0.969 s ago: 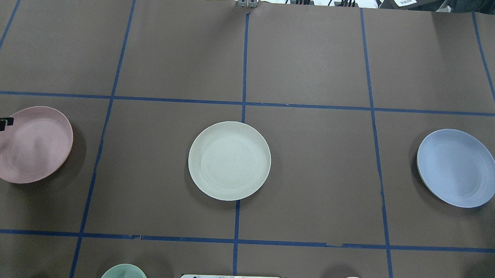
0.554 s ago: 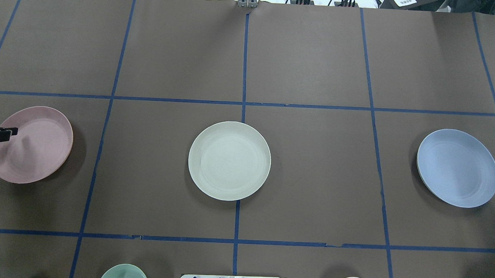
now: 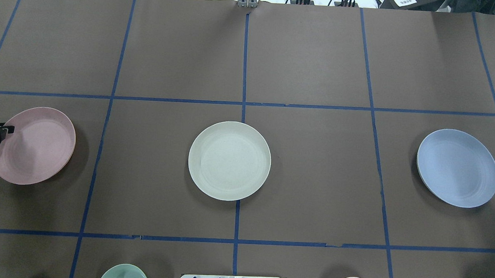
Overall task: Stack three plates with pink and blue
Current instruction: 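Reach the left gripper to the pink plate rim and grip it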
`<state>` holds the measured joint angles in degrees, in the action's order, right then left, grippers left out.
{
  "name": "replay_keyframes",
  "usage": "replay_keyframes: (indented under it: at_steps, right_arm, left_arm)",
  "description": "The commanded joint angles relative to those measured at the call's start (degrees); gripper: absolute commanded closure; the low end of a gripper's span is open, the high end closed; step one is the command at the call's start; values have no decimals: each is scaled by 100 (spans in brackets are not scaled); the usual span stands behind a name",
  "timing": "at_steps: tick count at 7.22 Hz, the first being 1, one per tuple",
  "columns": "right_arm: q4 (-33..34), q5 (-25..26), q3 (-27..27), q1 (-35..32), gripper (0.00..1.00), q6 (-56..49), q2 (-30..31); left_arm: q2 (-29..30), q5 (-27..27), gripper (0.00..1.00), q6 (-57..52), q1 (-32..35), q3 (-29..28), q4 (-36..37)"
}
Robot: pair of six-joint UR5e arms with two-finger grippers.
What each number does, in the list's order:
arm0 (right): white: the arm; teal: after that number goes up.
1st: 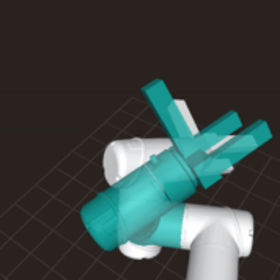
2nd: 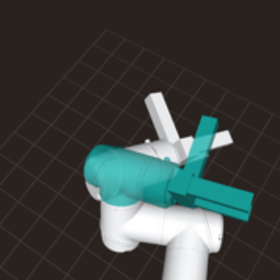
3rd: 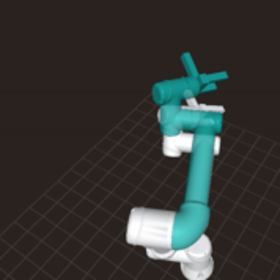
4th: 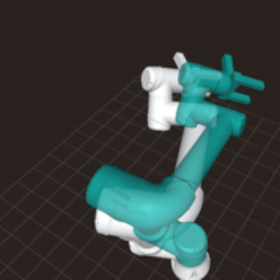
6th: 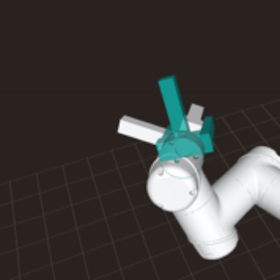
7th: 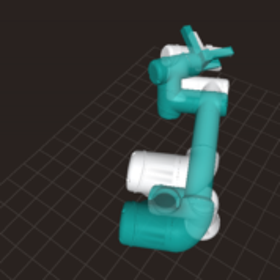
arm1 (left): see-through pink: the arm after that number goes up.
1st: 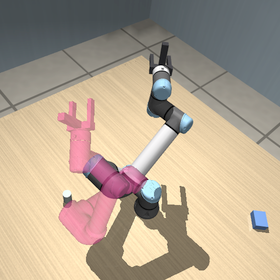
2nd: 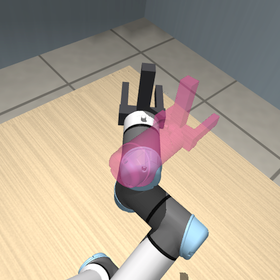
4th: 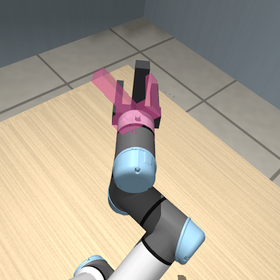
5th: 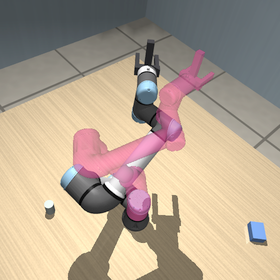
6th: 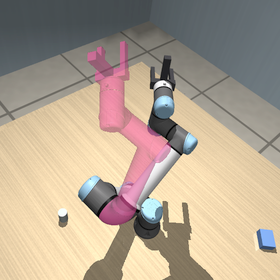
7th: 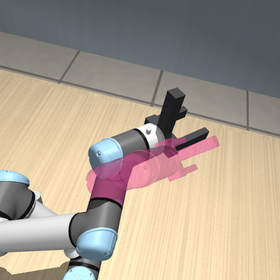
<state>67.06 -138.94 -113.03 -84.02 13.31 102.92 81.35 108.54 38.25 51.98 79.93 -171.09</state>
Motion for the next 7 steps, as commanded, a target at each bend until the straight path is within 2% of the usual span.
replay_keyframes:
  at_steps: [1, 2, 3, 5, 6, 7]
  right_arm:
    - [0, -10, 0, 0, 0, -3, 0]
    - [0, -28, 0, 0, 0, -3, 0]
    - [0, -28, 0, 0, 0, -3, 0]
    - [0, -36, 0, 0, 0, -3, 0]
    - [0, -37, 0, 0, 0, -3, 9]
    - [0, -37, 0, 0, 0, -3, 9]
  left_arm:
    - [55, 580, 100, -266, 389, 460, 14]
    - [99, 729, 100, -257, 488, 706, 49]
    - [230, 887, 100, -222, 506, 1083, 589]
    - [765, 862, 100, -108, 506, 2468, 2885]
    - [1246, 827, 100, 441, 411, 2875, 3689]
    - [1704, 740, 100, 1012, 53, 2897, 3958]
